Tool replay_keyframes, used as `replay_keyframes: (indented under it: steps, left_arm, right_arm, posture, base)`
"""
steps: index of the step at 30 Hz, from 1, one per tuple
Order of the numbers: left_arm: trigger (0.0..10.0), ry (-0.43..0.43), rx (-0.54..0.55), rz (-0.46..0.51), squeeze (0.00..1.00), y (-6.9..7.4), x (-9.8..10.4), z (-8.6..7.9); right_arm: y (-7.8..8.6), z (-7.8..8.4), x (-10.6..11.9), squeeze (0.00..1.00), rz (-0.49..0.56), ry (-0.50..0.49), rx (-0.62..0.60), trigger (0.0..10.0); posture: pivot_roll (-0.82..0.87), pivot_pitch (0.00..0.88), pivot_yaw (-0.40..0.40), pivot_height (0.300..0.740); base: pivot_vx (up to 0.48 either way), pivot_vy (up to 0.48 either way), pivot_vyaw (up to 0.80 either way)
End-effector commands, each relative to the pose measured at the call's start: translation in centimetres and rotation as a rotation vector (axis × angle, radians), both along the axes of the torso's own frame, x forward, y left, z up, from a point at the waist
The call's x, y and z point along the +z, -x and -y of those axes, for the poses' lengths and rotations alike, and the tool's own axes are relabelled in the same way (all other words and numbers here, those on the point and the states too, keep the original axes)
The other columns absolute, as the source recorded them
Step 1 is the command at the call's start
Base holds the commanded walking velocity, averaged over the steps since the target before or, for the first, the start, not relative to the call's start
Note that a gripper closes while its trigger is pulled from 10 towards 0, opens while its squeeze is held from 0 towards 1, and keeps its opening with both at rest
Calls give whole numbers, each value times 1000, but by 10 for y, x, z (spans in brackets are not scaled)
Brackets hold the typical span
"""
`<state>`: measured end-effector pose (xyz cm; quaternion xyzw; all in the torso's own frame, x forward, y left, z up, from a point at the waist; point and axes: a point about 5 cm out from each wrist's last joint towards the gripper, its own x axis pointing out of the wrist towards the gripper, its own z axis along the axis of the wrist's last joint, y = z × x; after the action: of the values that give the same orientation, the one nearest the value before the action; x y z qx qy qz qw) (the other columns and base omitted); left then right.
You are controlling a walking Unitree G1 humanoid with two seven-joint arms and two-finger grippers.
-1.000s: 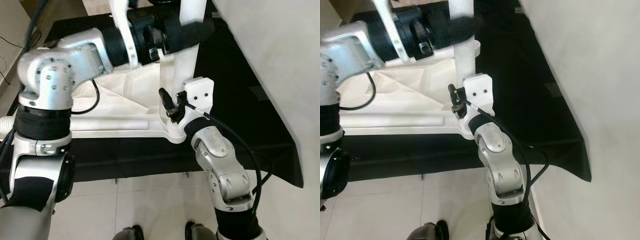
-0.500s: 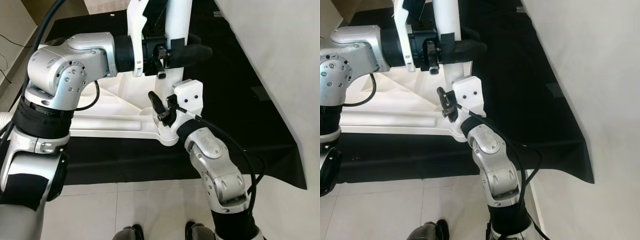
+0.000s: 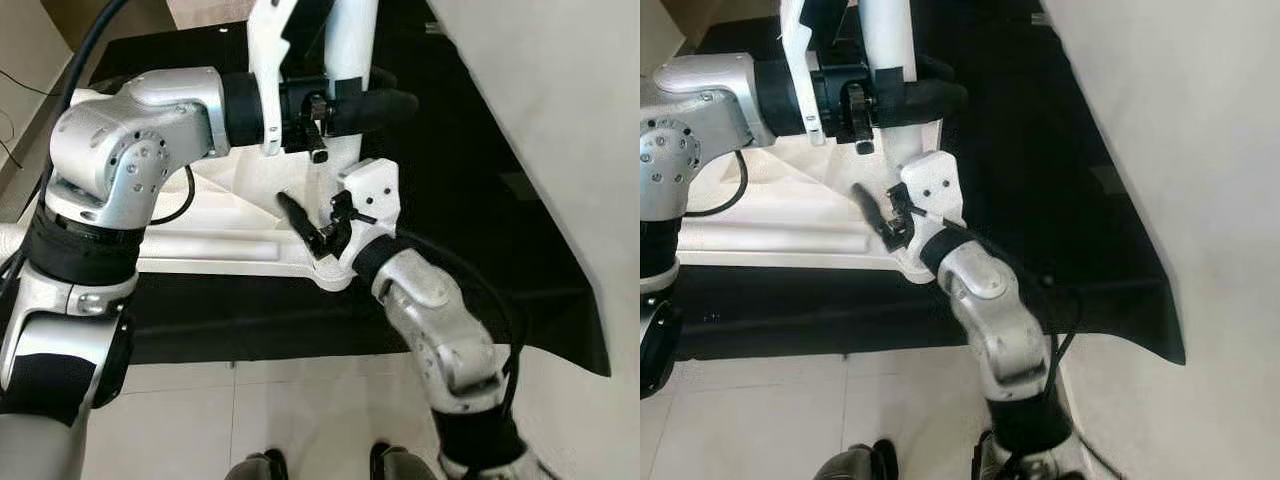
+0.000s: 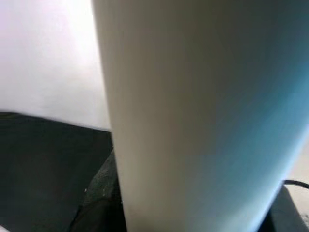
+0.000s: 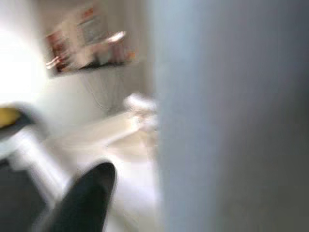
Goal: Building children table
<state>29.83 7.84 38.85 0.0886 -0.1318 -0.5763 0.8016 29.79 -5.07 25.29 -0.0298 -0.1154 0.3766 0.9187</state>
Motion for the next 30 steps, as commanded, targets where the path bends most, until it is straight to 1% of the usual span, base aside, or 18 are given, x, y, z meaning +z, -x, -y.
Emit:
replay_keyframes:
  steps: [1,2,3,4,7,9,10,11,13,15,16,17,18,22,30]
  left_arm:
    - [0,-2,-22,4,0,4,-3,4]
    - [0,2,-21,5,0,4,-3,4]
    - [0,7,-22,5,0,5,-3,5]
    - [0,13,-23,4,0,6,-3,5]
    - [0,17,-23,4,0,6,-2,5]
    - [0,23,-25,3,0,7,-2,6]
    - [0,28,-24,3,0,7,-2,6]
    - [0,28,-24,3,0,7,-2,6]
    - [0,38,-23,4,0,8,-1,6]
    - [0,42,-23,5,0,8,-1,6]
    - [0,46,-22,5,0,8,0,6]
    - [0,48,-21,5,0,9,0,6]
    - [0,50,-22,5,0,9,0,6]
    - [0,52,-22,6,0,9,0,7]
    - [0,51,-27,3,0,10,-1,8]
  right_arm:
    - [5,-14,9,1000,43,3,169,10000]
    - [3,-12,11,1000,51,20,196,10000]
    - [0,-8,13,310,59,53,229,10000]
    - [-6,-4,16,0,62,84,248,10000]
    - [-11,-1,18,0,62,101,256,10000]
    - [-15,2,20,0,62,145,293,10000]
    - [-16,2,19,0,52,177,338,10000]
    - [-16,2,19,0,52,177,338,10000]
    - [-18,3,16,0,22,215,407,10000]
    - [-21,4,15,0,11,222,418,10000]
    - [-23,5,13,0,-4,224,444,8863]
    - [-25,7,12,0,-13,225,456,824]
    - [-26,8,11,0,-22,225,478,0]
    - [-28,11,12,0,-27,226,508,0]
    - [-32,12,12,0,-23,227,521,0]
  posture:
    - [9,218,74,740]
    - [9,219,72,740]
    - [7,222,68,740]
    - [8,222,65,740]
    - [8,222,65,740]
    - [9,228,57,740]
    - [7,230,55,740]
    - [7,230,55,740]
    - [5,234,51,740]
    - [5,236,50,740]
    - [3,236,49,740]
    - [2,237,48,740]
    - [2,241,46,740]
    - [1,243,46,740]
    - [0,242,51,740]
  base:
    - [0,0,0]
    - [0,0,0]
    - [0,0,0]
    - [0,0,0]
    - [0,0,0]
    - [0,0,0]
    - [0,0,0]
    - [0,0,0]
    - [0,0,0]
    - [0,0,0]
    - [0,0,0]
    - [0,0,0]
    - [0,0,0]
    - [0,0,0]
    - [0,0,0]
